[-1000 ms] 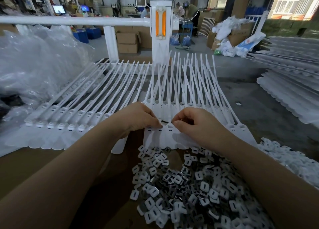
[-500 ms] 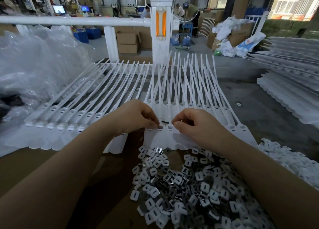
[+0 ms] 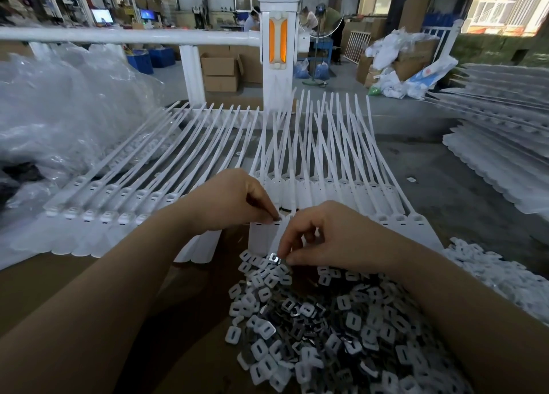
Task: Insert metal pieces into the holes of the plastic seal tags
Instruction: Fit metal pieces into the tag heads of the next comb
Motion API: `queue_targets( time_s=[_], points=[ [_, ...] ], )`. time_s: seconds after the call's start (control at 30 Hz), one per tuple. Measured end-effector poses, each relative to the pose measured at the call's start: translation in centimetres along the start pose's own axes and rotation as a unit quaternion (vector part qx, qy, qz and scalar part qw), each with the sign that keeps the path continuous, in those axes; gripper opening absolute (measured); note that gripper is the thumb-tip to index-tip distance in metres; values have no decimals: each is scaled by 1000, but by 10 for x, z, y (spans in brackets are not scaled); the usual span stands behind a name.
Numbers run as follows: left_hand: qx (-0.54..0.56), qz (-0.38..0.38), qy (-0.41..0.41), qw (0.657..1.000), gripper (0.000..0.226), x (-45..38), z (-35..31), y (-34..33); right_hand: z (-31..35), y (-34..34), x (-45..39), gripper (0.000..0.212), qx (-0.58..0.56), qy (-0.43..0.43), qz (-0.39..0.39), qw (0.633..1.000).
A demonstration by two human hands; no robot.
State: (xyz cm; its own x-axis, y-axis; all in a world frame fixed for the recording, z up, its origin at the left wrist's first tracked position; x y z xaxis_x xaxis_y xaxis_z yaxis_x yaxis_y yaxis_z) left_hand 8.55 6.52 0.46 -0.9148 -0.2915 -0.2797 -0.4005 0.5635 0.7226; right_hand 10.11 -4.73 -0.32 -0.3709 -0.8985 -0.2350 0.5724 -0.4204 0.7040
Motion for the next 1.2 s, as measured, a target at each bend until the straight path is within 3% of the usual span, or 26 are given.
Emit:
queue_targets(
  time_s=[0.37, 0.47, 0.63, 0.73, 1.2],
  points=[
    [44, -29, -8, 999, 15, -1, -10, 6, 1, -11, 5, 7, 51, 1, 50, 997],
    [65, -18, -4, 998, 11, 0, -13, 4, 0, -3, 1, 5, 60, 9, 9, 998],
    [141, 12, 48, 989, 6, 1, -15, -5, -16, 38, -5, 13, -70, -60, -157, 983],
    [155, 16, 72, 985, 8, 1, -14, -9, -28, 48, -3, 11, -138, -106, -202, 964],
    [189, 2, 104, 976, 7, 1, -16, -9, -39, 46, -3, 8, -150, -148, -229, 950]
  ],
)
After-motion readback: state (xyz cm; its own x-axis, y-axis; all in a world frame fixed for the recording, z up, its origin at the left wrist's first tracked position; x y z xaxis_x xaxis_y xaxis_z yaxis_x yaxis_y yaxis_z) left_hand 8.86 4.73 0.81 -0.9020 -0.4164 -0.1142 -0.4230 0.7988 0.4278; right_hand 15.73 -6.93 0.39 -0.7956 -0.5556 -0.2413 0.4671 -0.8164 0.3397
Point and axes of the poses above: each hand's wrist, its own x-axis away from the middle knuckle, its own y-axis out of the back of the hand, z = x × y, the point moved 10 cm from there along -x, towards the middle knuckle, and after that the axes turned 14 degrees about -z, right-handed, at the moved point
